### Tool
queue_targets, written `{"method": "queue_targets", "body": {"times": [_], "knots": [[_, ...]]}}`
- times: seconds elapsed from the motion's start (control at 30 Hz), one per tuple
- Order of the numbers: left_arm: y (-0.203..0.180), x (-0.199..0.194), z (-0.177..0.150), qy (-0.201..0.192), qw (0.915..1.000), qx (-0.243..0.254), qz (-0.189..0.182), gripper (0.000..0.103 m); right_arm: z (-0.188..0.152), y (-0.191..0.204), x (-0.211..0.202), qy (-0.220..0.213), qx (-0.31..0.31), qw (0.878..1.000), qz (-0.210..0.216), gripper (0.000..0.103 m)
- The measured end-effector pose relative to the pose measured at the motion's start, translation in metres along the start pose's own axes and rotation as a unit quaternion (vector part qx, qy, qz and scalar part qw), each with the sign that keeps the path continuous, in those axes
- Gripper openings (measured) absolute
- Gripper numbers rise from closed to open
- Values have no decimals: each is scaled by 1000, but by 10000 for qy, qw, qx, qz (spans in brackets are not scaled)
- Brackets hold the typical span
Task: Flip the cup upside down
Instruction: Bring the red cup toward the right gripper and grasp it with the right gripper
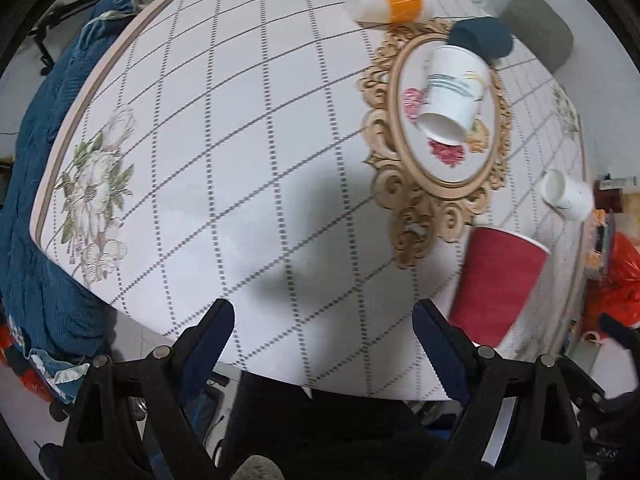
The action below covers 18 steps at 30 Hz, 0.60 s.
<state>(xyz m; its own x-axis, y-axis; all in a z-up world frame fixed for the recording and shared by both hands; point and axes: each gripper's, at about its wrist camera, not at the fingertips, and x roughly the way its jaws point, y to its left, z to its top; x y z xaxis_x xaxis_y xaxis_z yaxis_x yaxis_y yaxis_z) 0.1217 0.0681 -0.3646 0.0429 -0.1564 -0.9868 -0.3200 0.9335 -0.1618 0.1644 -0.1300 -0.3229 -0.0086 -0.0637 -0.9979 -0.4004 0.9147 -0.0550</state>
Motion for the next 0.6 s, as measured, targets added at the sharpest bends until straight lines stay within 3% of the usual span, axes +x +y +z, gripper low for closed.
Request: {"method": "queue_targets", "body": {"times": [0.1,0.17,0.3,0.4,0.47,0.5,0.57,0.6], "knots": [[4,7,-3,-49,9998,79,193,92,4,18,-2,38,-958,9938,-565,103],[6,12,-5,-97,9996,128,242,98,6,29,-4,-41,-1549,9843,-849,103],[9,21,-6,-142,9992,143,332,101,6,57,-2,-242,-3129,9381,-1466,103],[9,26,-6,-228,9988,109,417,101,-5,78,6,-409,-4562,8622,-2164,103],[9,29,-6,-230,9985,82,490,101,-21,90,18,-481,-5717,7749,-2653,103],[10,30,-6,-217,9985,68,488,101,-27,93,23,-486,-6046,7450,-2775,103],[11,33,-6,-192,9987,21,473,101,-45,95,37,-405,-6890,6536,-3106,103],[11,35,-6,-186,9988,7,459,101,-53,94,42,-367,-7187,6163,-3199,103]]}}
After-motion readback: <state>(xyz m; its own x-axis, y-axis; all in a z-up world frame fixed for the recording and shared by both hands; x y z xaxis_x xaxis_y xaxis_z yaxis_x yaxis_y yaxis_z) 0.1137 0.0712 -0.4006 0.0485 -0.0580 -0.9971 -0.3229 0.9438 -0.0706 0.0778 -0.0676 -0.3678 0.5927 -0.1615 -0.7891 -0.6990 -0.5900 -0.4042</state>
